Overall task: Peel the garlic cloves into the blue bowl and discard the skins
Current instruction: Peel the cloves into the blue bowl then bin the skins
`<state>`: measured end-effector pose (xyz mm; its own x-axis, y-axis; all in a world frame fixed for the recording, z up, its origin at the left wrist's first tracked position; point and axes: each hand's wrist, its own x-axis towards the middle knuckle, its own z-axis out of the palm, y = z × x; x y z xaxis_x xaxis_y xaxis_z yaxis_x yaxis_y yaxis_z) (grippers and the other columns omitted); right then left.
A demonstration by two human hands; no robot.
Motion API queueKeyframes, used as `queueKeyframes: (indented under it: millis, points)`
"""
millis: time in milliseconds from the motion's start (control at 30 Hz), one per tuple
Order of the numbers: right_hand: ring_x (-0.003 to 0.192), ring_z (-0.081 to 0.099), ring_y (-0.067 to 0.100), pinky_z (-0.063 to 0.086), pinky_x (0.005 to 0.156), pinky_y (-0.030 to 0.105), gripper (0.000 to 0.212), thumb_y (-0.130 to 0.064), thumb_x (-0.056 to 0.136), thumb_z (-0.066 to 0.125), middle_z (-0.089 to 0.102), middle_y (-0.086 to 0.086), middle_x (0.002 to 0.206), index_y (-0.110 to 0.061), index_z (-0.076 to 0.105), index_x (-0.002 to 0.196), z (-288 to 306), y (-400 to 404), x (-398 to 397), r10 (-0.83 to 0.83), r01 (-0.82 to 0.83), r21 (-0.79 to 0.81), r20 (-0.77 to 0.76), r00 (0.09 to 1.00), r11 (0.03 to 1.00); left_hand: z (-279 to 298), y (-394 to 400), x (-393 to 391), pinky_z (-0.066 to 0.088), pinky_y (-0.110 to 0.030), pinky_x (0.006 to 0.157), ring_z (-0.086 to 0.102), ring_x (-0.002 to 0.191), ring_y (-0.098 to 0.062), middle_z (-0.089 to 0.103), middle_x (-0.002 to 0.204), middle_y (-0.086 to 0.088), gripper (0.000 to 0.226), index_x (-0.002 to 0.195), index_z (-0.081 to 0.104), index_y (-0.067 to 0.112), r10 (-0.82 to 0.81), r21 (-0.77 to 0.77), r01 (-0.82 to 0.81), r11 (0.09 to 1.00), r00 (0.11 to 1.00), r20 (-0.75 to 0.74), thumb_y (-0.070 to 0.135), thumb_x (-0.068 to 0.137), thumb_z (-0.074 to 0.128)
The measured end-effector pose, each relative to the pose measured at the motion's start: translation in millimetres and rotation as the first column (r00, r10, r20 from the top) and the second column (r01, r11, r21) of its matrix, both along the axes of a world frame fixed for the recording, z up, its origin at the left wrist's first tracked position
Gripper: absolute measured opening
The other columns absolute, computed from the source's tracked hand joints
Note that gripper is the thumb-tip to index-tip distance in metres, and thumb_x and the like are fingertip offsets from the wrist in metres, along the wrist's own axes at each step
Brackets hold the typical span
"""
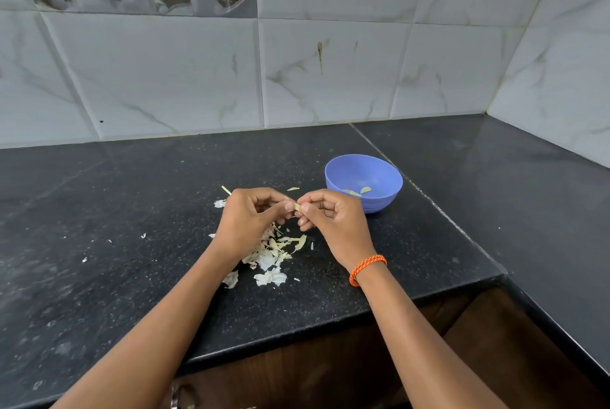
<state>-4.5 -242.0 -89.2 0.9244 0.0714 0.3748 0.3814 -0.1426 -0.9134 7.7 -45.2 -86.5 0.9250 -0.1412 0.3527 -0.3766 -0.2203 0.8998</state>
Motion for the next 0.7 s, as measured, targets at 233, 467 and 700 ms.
queueKeyframes:
  millis: [233,467,700]
  points:
    - [0.082,0.075,0.02,0.064,0.074,0.032,0.019,0.0,0.099,0.065,0.077,0.0,0.09,-0.012,0.075,0.11,0.6,1.9,-0.9,-0.03,0.034,-0.075,0.049,0.998,0.997,1.1,-2.7,-3.2,0.062,-0.043,0.071,0.076,0.073,-0.027,0.079,0.082,-0.006,0.013,0.095,0.083,0.014,0.017,0.054,-0.017,0.998,1.0,-0.003,0.019,0.102,0.074]
    - [0.099,0.072,0.012,0.062,0.086,0.031,0.019,-0.006,0.098,0.07,0.077,-0.011,0.104,-0.02,0.077,0.108,0.5,2.2,-1.0,-0.066,0.075,-0.106,0.091,0.994,0.992,1.4,-1.3,-0.6,0.06,-0.039,0.067,0.075,0.072,-0.028,0.078,0.081,-0.009,0.018,0.094,0.081,0.013,0.042,0.008,-0.041,0.999,0.999,-0.012,0.019,0.106,0.069]
    - [0.097,0.07,0.011,0.056,0.077,0.021,0.007,-0.013,0.098,0.073,0.074,-0.008,0.1,-0.018,0.078,0.098,2.3,3.7,-1.5,-0.084,0.093,-0.115,0.079,0.993,0.989,1.5,0.5,0.0,0.061,-0.036,0.067,0.074,0.072,-0.024,0.079,0.087,-0.009,0.017,0.099,0.083,0.013,0.015,-0.023,-0.016,1.0,1.0,-0.014,0.023,0.105,0.07]
